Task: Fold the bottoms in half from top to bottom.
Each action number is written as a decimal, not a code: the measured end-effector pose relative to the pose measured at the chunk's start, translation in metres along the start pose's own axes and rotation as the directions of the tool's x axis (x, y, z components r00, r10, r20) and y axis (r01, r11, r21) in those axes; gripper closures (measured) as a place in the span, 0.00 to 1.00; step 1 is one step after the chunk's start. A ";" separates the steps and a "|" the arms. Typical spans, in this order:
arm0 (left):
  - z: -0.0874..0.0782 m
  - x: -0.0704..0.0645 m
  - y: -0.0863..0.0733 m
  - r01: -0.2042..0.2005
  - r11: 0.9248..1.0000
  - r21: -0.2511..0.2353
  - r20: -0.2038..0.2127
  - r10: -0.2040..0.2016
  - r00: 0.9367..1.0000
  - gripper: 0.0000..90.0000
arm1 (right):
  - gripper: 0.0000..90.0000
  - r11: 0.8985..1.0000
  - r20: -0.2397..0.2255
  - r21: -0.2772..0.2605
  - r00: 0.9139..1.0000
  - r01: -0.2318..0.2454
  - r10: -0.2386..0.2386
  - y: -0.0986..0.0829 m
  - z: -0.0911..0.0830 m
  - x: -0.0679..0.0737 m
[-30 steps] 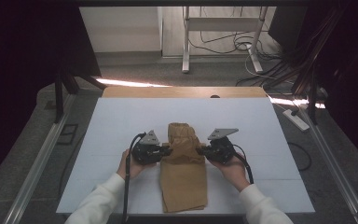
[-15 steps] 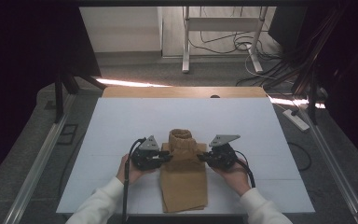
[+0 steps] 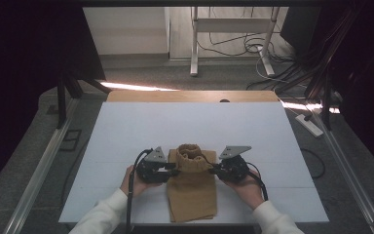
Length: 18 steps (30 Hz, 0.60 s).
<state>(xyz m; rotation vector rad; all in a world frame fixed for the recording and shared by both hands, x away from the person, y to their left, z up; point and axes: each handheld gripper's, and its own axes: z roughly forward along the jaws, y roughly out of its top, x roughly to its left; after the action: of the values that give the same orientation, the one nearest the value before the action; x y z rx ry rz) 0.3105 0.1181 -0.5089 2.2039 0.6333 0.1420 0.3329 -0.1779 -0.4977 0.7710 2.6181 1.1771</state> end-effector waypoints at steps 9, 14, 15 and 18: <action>-0.017 -0.002 -0.015 0.017 1.000 0.021 -0.008 -0.017 1.000 0.50 | 0.65 0.999 0.007 0.036 0.999 -0.032 0.032 -0.011 -0.013 0.006; -0.028 0.008 -0.030 0.074 0.997 0.029 -0.035 -0.073 0.997 0.48 | 0.53 0.998 0.036 0.037 0.998 -0.054 0.052 -0.021 -0.027 -0.001; -0.029 0.009 -0.031 0.080 0.996 0.027 -0.045 -0.079 0.996 0.48 | 0.53 0.997 0.038 0.035 0.997 -0.064 0.063 -0.022 -0.028 -0.003; -0.031 0.012 -0.030 0.096 0.995 0.016 -0.071 -0.095 0.993 0.46 | 0.51 0.996 0.048 0.031 0.995 -0.084 0.082 -0.023 -0.030 -0.009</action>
<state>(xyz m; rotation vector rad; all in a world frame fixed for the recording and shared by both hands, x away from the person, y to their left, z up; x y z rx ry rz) 0.2996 0.1611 -0.5125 2.1906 0.7809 0.1646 0.3207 -0.2146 -0.4949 0.9106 2.5967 1.1244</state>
